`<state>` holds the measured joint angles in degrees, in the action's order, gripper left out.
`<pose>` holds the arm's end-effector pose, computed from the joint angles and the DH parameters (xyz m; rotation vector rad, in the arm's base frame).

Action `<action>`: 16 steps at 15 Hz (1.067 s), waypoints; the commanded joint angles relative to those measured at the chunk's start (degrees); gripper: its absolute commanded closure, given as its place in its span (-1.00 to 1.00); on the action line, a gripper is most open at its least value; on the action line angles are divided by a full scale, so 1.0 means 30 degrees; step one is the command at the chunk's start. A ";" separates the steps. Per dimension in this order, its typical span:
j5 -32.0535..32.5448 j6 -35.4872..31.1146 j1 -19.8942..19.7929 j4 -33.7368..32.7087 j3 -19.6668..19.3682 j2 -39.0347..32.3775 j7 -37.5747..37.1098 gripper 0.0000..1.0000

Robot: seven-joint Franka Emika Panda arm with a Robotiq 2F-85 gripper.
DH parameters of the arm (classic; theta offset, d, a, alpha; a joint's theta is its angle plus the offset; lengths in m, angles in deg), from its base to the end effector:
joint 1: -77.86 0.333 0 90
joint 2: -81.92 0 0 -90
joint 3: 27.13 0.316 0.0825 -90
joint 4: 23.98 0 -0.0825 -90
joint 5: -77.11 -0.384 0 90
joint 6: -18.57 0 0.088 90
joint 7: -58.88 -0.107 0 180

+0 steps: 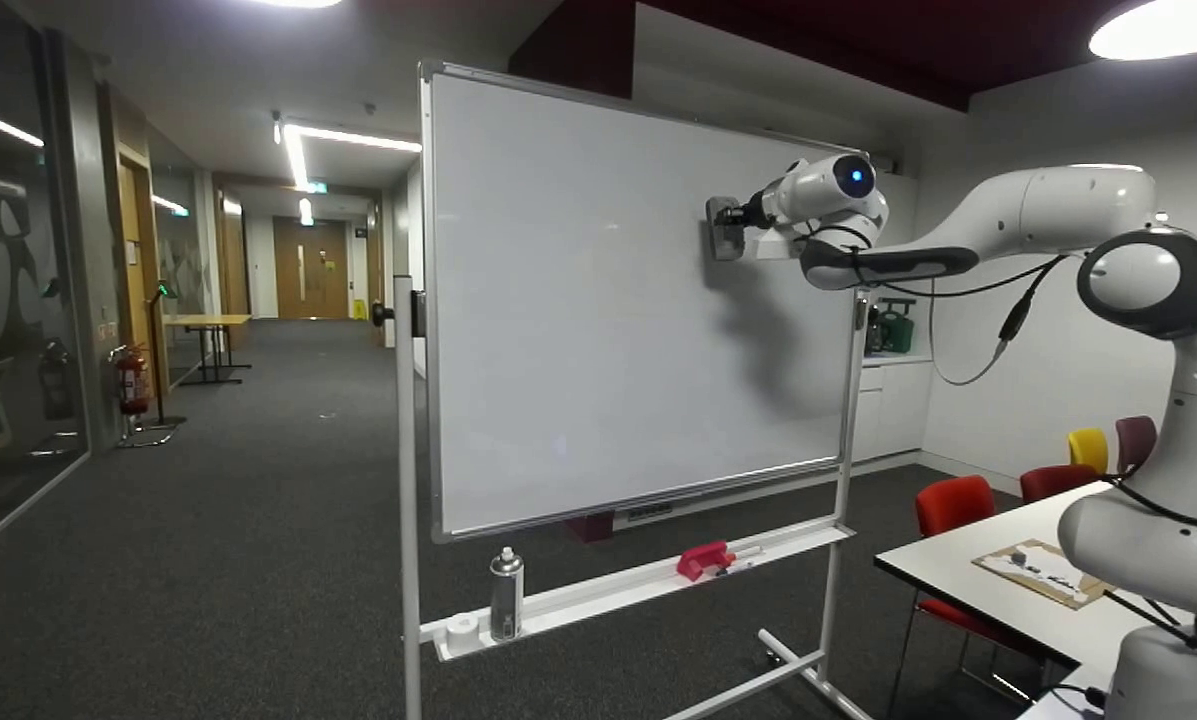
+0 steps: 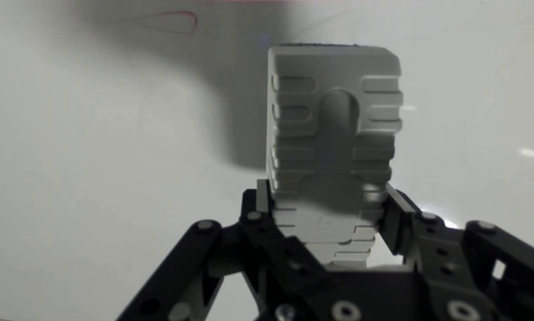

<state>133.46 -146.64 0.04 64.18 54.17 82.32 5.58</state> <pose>0.5838 0.0868 0.7801 2.2312 -0.0973 1.9916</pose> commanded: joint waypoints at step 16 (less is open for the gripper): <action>-0.7324 0.6414 0.1314 -0.1915 0.0032 0.0355 0.4376 -0.18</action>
<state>111.48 -127.40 3.98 58.44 54.26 83.38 18.71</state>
